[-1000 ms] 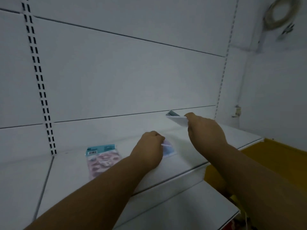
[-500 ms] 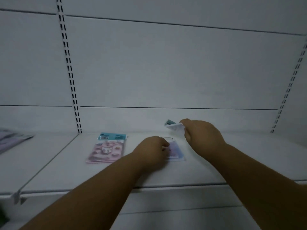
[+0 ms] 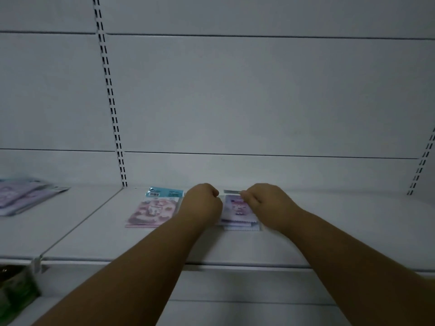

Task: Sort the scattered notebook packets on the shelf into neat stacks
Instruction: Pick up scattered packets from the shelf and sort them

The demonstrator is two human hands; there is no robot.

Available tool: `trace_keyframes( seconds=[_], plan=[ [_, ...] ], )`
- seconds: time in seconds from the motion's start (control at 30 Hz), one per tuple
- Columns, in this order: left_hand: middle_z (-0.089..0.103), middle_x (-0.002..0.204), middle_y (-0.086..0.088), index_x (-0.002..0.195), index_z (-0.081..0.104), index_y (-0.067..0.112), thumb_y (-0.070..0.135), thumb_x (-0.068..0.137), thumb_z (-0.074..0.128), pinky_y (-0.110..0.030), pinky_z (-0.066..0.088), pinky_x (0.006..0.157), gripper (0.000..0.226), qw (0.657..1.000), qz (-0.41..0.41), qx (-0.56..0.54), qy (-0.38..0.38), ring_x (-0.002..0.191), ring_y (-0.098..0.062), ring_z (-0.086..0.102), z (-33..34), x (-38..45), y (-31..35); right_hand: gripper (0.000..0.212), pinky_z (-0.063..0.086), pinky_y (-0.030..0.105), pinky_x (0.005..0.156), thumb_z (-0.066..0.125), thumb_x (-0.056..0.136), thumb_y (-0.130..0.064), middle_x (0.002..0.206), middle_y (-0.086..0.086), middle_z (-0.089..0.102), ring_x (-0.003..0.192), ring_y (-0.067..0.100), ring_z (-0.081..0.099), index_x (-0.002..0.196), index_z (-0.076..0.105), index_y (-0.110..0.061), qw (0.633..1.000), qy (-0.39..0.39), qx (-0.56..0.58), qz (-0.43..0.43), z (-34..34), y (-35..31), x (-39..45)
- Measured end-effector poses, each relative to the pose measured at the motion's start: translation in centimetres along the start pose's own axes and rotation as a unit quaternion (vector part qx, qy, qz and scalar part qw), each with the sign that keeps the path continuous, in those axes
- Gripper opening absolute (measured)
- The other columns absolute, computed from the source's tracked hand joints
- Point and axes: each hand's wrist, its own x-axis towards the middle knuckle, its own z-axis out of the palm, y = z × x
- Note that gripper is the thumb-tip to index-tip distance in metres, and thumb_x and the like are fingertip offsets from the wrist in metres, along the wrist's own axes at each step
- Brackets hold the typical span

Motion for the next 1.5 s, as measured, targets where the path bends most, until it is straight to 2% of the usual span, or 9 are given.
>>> trace_keyframes(
  seconds=[0.1,0.17,0.3,0.43,0.53,0.73,1.03,1.23,1.5],
  plan=[
    [0.055,0.058,-0.003,0.059,0.059,0.012,0.014,0.082,0.057,-0.024,0.035,0.051,0.023,0.996,-0.002,0.079,-0.03,0.056,-0.015,0.051,0.1,-0.1,0.4,0.02,0.044,0.029,0.073,0.057,0.088,-0.024,0.087,0.006,0.068,0.084,0.021,0.06,0.084,0.071,-0.01,0.998,0.022,-0.01,0.066,0.1,0.9,0.2],
    [0.044,0.051,0.0,0.053,0.05,0.015,0.016,0.082,0.058,-0.025,0.031,0.049,0.03,0.994,-0.002,0.105,-0.032,0.049,-0.012,0.042,0.3,0.1,0.6,0.015,0.046,0.026,0.072,0.063,0.083,-0.024,0.086,0.006,0.07,0.083,0.02,0.063,0.082,0.072,-0.011,0.995,-0.001,0.001,0.097,0.6,1.1,0.2],
    [0.052,0.056,-0.001,0.058,0.06,0.015,0.017,0.082,0.062,-0.022,0.033,0.048,0.024,0.996,0.006,0.084,-0.043,0.055,-0.014,0.05,0.5,0.0,0.7,0.015,0.047,0.026,0.07,0.066,0.082,-0.027,0.085,0.004,0.069,0.08,0.019,0.063,0.085,0.071,-0.014,0.995,0.001,0.004,0.101,0.9,0.9,-0.1],
    [0.066,0.101,-0.003,0.104,0.067,0.017,0.019,0.085,0.06,-0.032,0.048,0.083,0.02,0.997,0.018,0.08,0.0,0.099,-0.022,0.06,-0.6,-0.4,-0.9,0.023,0.046,0.031,0.08,0.062,0.083,-0.027,0.098,0.007,0.065,0.095,0.025,0.059,0.101,0.068,-0.015,0.997,0.011,-0.062,0.044,-0.1,-0.7,0.3],
    [0.066,0.11,-0.002,0.114,0.063,0.019,0.026,0.088,0.059,-0.033,0.048,0.089,0.027,0.99,0.061,0.125,0.023,0.102,-0.021,0.058,-3.3,-1.2,-3.3,0.036,0.046,0.038,0.09,0.062,0.083,-0.034,0.112,0.006,0.061,0.106,0.026,0.054,0.116,0.061,-0.018,0.997,0.033,-0.069,-0.002,-0.7,-4.7,1.3],
    [0.066,0.11,0.004,0.114,0.063,0.026,0.035,0.087,0.058,-0.028,0.048,0.081,0.029,0.967,0.1,0.215,0.098,0.096,-0.015,0.055,-13.6,-3.3,-13.2,0.047,0.045,0.04,0.092,0.059,0.084,-0.041,0.122,0.004,0.055,0.11,0.025,0.05,0.126,0.049,-0.021,0.988,0.078,-0.081,-0.11,1.3,-18.3,5.3],
    [0.049,0.14,0.001,0.135,0.043,0.034,0.06,0.087,0.041,-0.047,0.041,0.097,0.055,0.928,-0.048,0.356,0.099,0.122,-0.026,0.046,-33.7,-9.4,-36.1,0.057,0.045,0.045,0.094,0.057,0.083,-0.05,0.14,0.01,0.038,0.118,0.033,0.048,0.133,0.041,-0.027,0.983,0.055,-0.021,-0.174,10.7,-45.1,13.4],
    [0.052,0.136,0.001,0.135,0.045,0.03,0.055,0.09,0.042,-0.043,0.043,0.096,0.051,0.935,-0.07,0.337,0.08,0.118,-0.025,0.049,-40.6,-6.6,-45.0,0.055,0.046,0.046,0.089,0.051,0.085,-0.052,0.128,0.013,0.045,0.111,0.034,0.05,0.13,0.042,-0.022,0.99,0.003,-0.035,-0.139,16.0,-53.7,19.6],
    [0.063,0.118,-0.003,0.121,0.058,0.026,0.051,0.09,0.046,-0.036,0.047,0.09,0.041,0.963,-0.005,0.249,0.104,0.106,-0.023,0.057,-40.3,3.1,-50.1,0.059,0.048,0.046,0.089,0.053,0.083,-0.054,0.128,0.012,0.045,0.11,0.033,0.051,0.131,0.041,-0.022,0.993,-0.026,-0.069,-0.088,21.5,-53.6,27.9]
  ],
)
